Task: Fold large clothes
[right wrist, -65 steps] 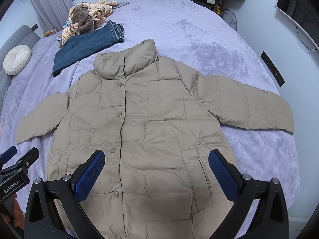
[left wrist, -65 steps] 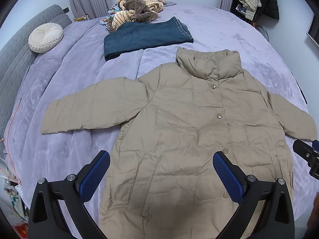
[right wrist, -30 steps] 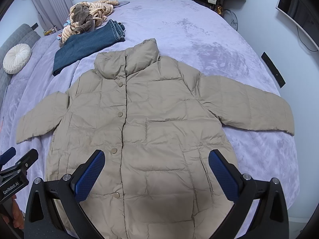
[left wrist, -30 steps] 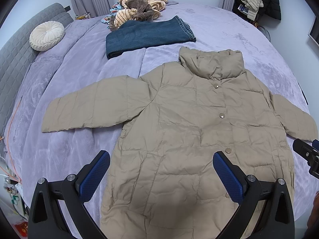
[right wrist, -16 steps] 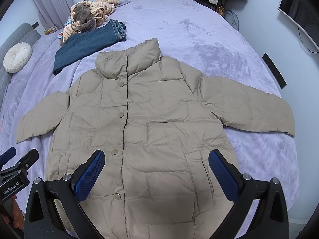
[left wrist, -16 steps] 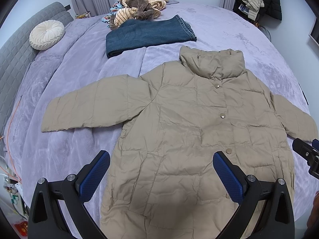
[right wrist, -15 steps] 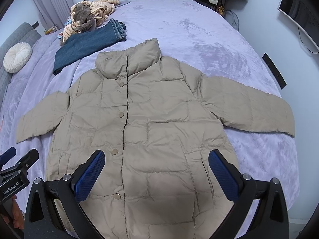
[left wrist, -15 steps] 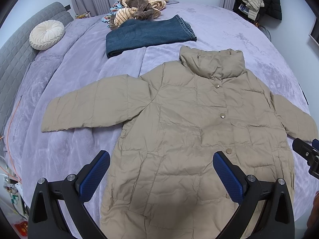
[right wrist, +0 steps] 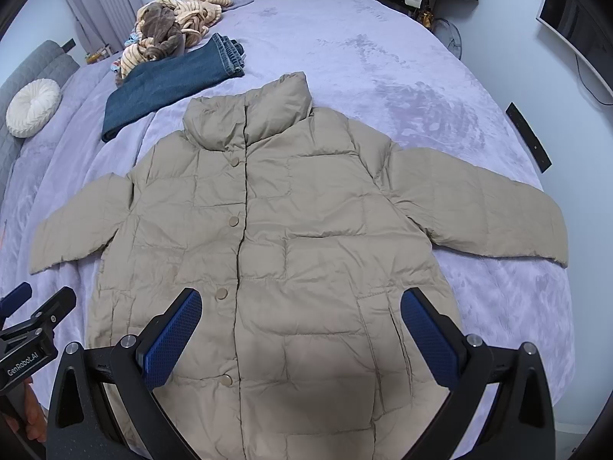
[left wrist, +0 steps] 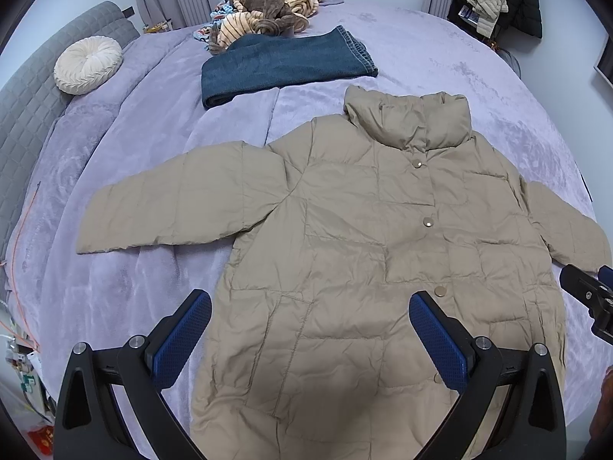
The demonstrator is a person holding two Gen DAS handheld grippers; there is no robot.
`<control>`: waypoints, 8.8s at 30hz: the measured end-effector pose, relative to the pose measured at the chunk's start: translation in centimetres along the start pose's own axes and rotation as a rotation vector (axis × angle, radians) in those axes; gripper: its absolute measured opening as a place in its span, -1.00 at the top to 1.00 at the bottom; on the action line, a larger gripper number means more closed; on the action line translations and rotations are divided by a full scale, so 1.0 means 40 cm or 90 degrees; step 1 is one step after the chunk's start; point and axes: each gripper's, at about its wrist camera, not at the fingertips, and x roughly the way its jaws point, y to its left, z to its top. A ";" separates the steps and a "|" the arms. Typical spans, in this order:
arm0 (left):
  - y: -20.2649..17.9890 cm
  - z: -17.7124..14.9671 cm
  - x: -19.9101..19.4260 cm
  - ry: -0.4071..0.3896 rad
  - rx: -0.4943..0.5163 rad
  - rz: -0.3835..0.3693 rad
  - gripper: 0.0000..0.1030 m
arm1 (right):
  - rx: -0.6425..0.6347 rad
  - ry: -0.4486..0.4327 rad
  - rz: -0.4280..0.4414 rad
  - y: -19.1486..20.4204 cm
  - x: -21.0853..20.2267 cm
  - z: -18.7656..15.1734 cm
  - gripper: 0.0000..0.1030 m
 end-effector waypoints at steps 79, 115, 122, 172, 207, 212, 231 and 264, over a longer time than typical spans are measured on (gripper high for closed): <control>0.077 0.392 0.140 -0.242 0.066 -0.308 0.87 | 0.076 0.138 0.436 0.538 0.525 0.087 0.85; 0.309 0.201 0.483 -0.024 -0.117 -0.011 0.03 | -0.348 -0.092 0.139 0.451 0.325 0.108 -0.68; 0.288 0.178 0.527 -0.019 -0.109 -0.005 0.03 | -0.307 -0.104 0.040 0.457 0.418 0.170 0.88; 0.106 0.197 0.398 -0.039 0.055 -0.072 -0.31 | 0.304 0.013 0.228 -0.194 0.346 -0.038 -0.03; -0.531 0.163 0.368 0.041 0.107 -0.115 -1.00 | 0.685 -0.133 0.266 -1.020 0.357 -0.145 -0.69; -0.523 0.174 0.357 0.031 0.095 -0.108 -1.00 | 0.759 -0.167 0.357 -1.064 0.392 -0.120 -0.69; -0.237 0.232 0.352 -0.021 -0.008 -0.036 -1.00 | 0.528 -0.199 0.437 -0.820 0.292 0.192 0.93; 0.036 0.232 0.444 0.002 -0.091 -0.100 -1.00 | 0.006 0.009 0.250 0.052 0.426 0.195 -0.52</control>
